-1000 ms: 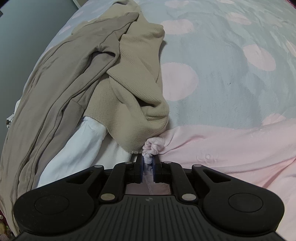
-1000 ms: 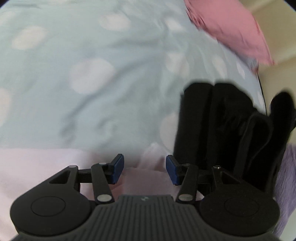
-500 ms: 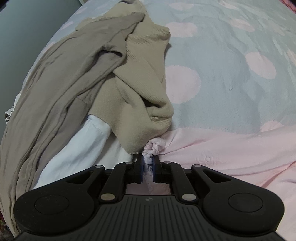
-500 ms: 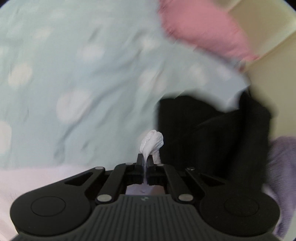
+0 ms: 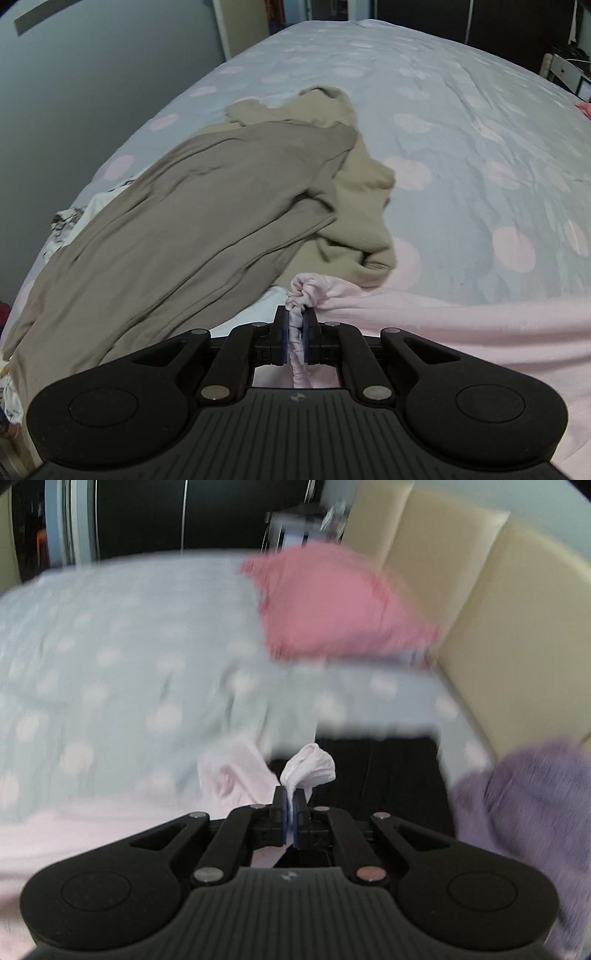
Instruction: Fold clothes
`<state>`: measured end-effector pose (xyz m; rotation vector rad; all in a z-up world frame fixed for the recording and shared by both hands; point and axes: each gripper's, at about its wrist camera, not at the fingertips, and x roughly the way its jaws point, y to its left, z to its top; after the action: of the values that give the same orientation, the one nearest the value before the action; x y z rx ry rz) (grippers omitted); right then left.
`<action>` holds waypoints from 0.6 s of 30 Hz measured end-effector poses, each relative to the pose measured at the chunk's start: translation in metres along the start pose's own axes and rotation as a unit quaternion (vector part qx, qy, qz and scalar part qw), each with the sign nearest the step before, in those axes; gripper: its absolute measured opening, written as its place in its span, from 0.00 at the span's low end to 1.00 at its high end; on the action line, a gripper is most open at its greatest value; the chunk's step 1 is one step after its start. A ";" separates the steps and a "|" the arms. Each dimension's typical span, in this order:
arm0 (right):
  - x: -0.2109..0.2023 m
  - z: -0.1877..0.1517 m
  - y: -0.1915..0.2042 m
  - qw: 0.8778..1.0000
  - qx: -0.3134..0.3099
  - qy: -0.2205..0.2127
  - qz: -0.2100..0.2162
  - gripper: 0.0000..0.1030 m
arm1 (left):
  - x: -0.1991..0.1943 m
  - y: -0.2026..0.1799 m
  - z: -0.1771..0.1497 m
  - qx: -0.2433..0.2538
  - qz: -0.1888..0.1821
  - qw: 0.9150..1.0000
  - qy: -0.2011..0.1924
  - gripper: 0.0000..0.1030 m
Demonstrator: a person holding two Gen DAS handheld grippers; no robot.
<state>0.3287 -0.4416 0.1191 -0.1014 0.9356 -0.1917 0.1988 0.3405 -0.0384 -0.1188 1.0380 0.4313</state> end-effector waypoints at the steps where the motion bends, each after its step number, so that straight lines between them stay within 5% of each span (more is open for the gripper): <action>1: 0.011 -0.013 0.002 1.000 -0.006 0.023 0.001 0.04 | -0.001 0.002 -0.003 0.000 0.003 1.000 0.002 0.05; 7: 0.026 -0.065 0.017 0.995 -0.064 0.081 0.010 0.14 | -0.005 0.002 -0.010 0.016 0.018 1.000 0.009 0.05; 18: 0.000 -0.051 0.069 0.978 -0.206 0.019 0.005 0.37 | 0.001 -0.004 -0.009 0.031 0.029 0.999 0.019 0.05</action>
<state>0.2964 -0.3739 0.0772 -0.4781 1.0041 0.0121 0.1937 0.3348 -0.0446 -0.0418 1.0926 0.4516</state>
